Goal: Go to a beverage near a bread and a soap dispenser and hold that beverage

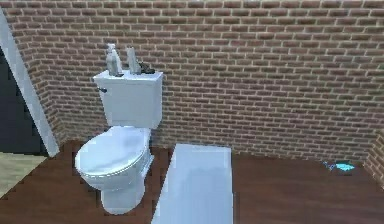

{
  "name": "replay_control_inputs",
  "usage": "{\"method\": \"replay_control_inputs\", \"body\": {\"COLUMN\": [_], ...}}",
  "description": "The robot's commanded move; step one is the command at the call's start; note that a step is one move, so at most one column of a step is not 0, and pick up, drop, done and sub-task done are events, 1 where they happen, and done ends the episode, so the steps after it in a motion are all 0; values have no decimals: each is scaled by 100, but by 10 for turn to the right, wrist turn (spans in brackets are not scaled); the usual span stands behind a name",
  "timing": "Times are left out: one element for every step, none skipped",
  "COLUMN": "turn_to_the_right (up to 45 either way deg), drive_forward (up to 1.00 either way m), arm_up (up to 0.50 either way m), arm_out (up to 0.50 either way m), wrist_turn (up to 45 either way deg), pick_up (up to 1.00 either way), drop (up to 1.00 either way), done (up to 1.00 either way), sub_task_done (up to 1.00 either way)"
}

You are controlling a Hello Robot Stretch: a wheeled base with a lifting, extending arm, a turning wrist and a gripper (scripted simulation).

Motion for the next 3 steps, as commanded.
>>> {"method": "replay_control_inputs", "body": {"turn_to_the_right": [-120,0,450], "drive_forward": [0,20,0], "arm_up": [0,0,0], "arm_out": [0,0,0], "wrist_turn": [0,0,0], "pick_up": [0,0,0], "drop": [0,0,0], "done": [0,0,0], "sub_task_done": [0,0,0]}}
